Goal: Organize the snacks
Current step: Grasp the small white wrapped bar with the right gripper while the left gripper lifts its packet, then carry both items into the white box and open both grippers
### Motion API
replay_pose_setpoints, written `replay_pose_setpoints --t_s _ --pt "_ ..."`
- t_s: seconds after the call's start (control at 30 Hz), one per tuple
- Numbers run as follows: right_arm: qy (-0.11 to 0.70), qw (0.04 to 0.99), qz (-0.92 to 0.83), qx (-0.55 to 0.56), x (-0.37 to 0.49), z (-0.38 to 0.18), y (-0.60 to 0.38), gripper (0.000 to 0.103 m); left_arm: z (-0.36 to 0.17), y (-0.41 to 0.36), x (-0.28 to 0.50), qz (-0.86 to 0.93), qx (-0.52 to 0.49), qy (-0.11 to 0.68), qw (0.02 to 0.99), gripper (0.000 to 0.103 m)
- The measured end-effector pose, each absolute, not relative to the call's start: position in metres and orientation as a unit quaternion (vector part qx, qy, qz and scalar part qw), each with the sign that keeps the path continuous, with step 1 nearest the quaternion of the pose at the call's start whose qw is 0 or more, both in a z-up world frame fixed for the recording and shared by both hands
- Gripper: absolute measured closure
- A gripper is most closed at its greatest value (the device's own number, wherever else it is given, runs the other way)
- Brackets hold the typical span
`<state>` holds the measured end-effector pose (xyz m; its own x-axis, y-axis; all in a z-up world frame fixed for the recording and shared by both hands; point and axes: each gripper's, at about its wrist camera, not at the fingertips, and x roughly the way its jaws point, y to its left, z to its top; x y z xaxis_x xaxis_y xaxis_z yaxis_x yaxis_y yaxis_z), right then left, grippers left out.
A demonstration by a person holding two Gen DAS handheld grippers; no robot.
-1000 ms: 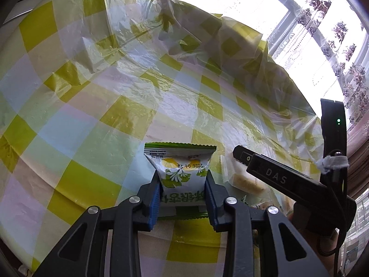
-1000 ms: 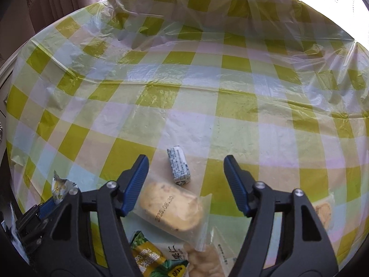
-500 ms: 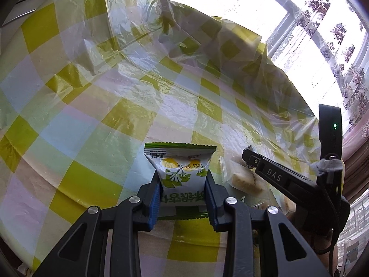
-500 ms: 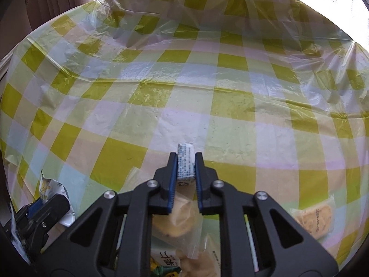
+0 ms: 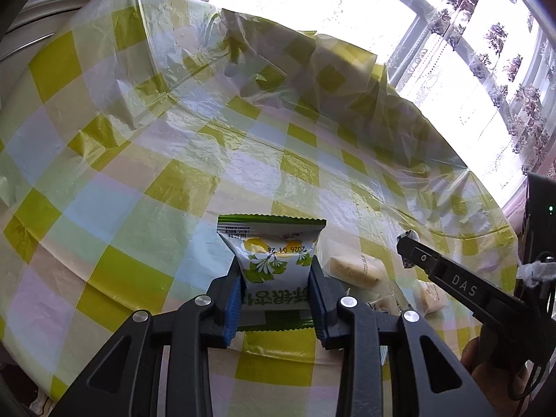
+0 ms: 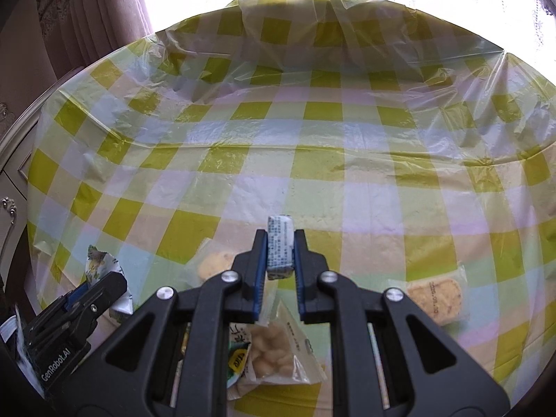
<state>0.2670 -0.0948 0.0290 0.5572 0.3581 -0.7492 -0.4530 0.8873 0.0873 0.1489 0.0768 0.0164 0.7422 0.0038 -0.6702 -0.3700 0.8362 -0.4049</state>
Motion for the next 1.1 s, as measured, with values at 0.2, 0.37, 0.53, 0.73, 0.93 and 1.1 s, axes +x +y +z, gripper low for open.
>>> replay_pose_setpoints --t_s 0.2,0.37,0.53,0.73,0.93,1.1 --pt "0.411 0.883 0.217 -0.054 0.245 0.033 -0.115 0.086 0.025 0.063 0.145 0.090 -0.258 0.343 0.899 0.068" --pt "0.412 0.887 0.204 -0.046 0.229 0.037 -0.137 0.086 0.031 0.046 0.140 0.064 -0.266 0.348 0.897 0.068" --pt "0.412 0.889 0.196 -0.038 0.209 0.039 -0.157 0.086 0.038 0.021 0.134 0.044 -0.252 0.354 0.900 0.068" --pt "0.412 0.893 0.178 -0.021 0.187 0.042 -0.191 0.086 0.048 -0.013 0.126 0.014 -0.234 0.361 0.903 0.068" --pt "0.409 0.898 0.160 -0.002 0.166 0.048 -0.230 0.086 0.054 -0.052 0.121 -0.026 -0.218 0.375 0.901 0.068" --pt "0.411 0.900 0.142 0.009 0.149 0.050 -0.269 0.086 0.058 -0.090 0.117 -0.065 -0.201 0.388 0.897 0.068"
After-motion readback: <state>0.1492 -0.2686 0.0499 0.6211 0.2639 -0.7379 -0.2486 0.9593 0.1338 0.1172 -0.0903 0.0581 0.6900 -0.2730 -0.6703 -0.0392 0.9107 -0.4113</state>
